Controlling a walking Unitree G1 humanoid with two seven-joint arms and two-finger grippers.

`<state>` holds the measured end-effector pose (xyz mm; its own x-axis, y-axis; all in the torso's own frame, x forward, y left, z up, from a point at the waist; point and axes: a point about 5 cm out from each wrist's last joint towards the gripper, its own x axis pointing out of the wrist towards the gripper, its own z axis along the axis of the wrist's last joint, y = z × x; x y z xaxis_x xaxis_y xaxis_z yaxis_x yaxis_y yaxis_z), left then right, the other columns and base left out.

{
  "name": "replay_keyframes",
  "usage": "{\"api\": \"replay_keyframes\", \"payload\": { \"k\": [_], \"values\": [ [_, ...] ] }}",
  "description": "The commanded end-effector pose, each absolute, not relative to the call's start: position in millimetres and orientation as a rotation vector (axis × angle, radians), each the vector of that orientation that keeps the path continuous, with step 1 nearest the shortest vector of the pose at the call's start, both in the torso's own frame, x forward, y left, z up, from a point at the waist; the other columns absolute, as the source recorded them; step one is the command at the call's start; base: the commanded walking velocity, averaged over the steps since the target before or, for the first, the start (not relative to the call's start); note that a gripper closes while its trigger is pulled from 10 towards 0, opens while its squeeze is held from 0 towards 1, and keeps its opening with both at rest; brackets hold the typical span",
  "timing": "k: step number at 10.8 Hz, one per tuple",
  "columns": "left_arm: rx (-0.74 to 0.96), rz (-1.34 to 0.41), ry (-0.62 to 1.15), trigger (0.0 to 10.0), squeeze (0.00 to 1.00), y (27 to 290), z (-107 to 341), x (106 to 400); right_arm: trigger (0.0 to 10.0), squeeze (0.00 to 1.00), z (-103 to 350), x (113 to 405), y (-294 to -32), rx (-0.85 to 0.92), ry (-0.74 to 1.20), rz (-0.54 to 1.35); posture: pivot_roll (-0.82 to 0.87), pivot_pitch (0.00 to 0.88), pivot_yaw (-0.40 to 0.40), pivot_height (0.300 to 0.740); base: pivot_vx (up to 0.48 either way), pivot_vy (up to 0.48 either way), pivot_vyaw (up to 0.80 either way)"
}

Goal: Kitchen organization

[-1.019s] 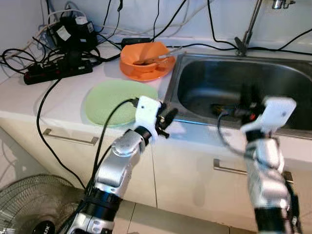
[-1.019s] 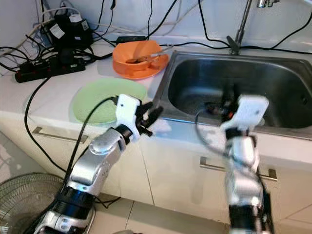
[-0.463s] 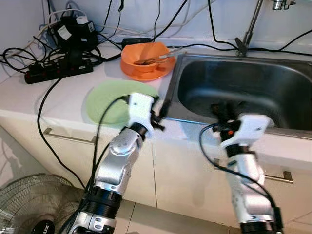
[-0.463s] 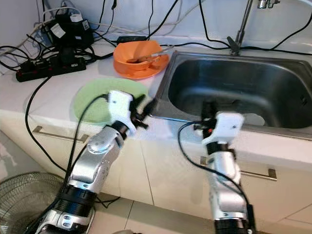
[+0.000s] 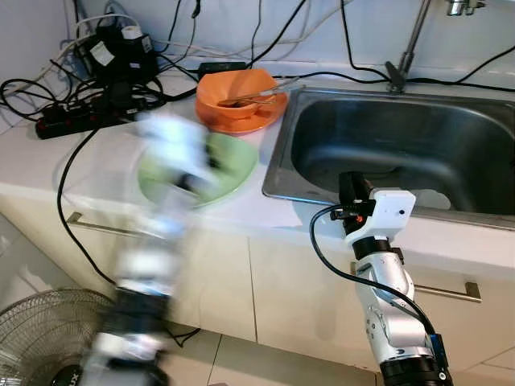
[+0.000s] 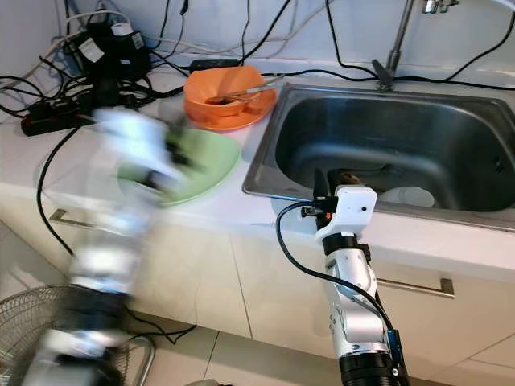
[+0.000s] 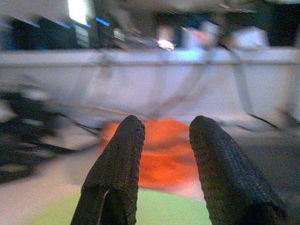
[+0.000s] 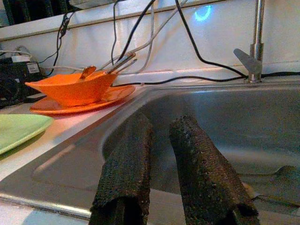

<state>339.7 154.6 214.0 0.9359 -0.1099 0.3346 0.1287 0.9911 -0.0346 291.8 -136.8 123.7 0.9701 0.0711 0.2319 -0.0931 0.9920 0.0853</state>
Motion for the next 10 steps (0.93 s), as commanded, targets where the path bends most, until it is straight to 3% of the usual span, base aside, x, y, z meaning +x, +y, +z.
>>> {"api": "replay_keyframes", "payload": {
  "k": [1, 2, 3, 6, 9, 10],
  "values": [
    [-0.062, -0.009, -0.296, 10.0, 0.00, 183, 210, 339, 10.0, 0.00, 120, 293, -132, 0.092, -0.214, 0.101, 0.06, 0.000, 0.076, 0.740, 0.000, 0.000, 0.00],
    [-0.075, 0.047, -0.280, 10.0, 0.33, 199, 207, 337, 10.0, 0.00, 120, 294, -131, 0.094, -0.215, 0.101, 0.06, 0.000, 0.078, 0.740, 0.000, 0.000, 0.00],
    [-0.119, 0.111, -0.266, 10.0, 1.00, 221, 205, 332, 10.0, 0.00, 119, 294, -130, 0.097, -0.214, 0.103, 0.07, 0.000, 0.076, 0.740, 0.000, 0.000, 0.00],
    [-0.207, 0.170, -0.201, 10.0, 1.00, 252, 194, 314, 10.0, 0.00, 118, 294, -128, 0.097, -0.207, 0.108, 0.08, 0.000, 0.064, 0.740, 0.000, 0.000, 0.00],
    [-0.339, 0.094, -0.101, 10.0, 1.00, 250, 182, 308, 10.0, 0.00, 117, 295, -126, 0.098, -0.203, 0.116, 0.09, 0.003, 0.061, 0.740, 0.000, 0.000, 0.00],
    [-0.355, 0.051, -0.025, 10.0, 0.36, 245, 174, 309, 10.0, 0.00, 117, 295, -126, 0.097, -0.203, 0.115, 0.09, 0.005, 0.063, 0.740, 0.000, 0.000, 0.00]
  ]
}}
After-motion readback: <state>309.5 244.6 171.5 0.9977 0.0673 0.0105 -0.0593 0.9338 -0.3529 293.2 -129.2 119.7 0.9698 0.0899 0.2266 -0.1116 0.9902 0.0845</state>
